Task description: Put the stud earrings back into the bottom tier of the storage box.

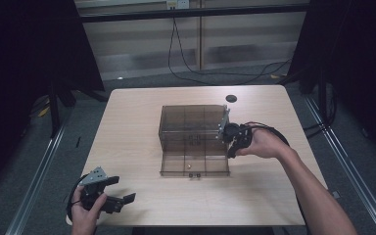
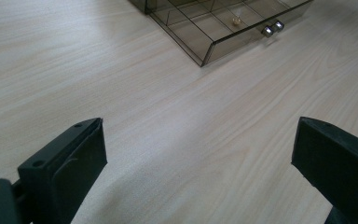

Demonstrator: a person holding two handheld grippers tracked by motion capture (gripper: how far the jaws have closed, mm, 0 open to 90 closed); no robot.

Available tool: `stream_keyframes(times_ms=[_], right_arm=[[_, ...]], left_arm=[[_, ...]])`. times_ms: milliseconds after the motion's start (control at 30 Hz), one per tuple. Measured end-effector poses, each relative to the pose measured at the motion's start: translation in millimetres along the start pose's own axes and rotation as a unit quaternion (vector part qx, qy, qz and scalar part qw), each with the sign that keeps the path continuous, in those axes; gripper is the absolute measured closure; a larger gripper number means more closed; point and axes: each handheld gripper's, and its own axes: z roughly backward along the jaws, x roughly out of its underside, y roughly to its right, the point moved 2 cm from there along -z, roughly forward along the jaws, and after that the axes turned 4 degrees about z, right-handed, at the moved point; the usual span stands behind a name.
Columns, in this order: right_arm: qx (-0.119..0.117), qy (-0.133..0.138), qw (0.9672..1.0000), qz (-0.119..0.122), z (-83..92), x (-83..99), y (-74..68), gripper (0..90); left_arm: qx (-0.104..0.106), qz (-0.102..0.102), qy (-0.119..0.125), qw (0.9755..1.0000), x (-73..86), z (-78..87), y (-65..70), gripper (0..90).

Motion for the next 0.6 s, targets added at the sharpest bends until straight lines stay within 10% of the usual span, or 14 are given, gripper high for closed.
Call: stream_keyframes(times_ms=[600], right_arm=[[-0.012, 0.003, 0.9991, 0.04, -3.2, -42.8, -9.8, 85.4]], left_arm=[[0.001, 0.0, 0.0, 1.0, 0.0, 0.0, 0.6, 3.0]])
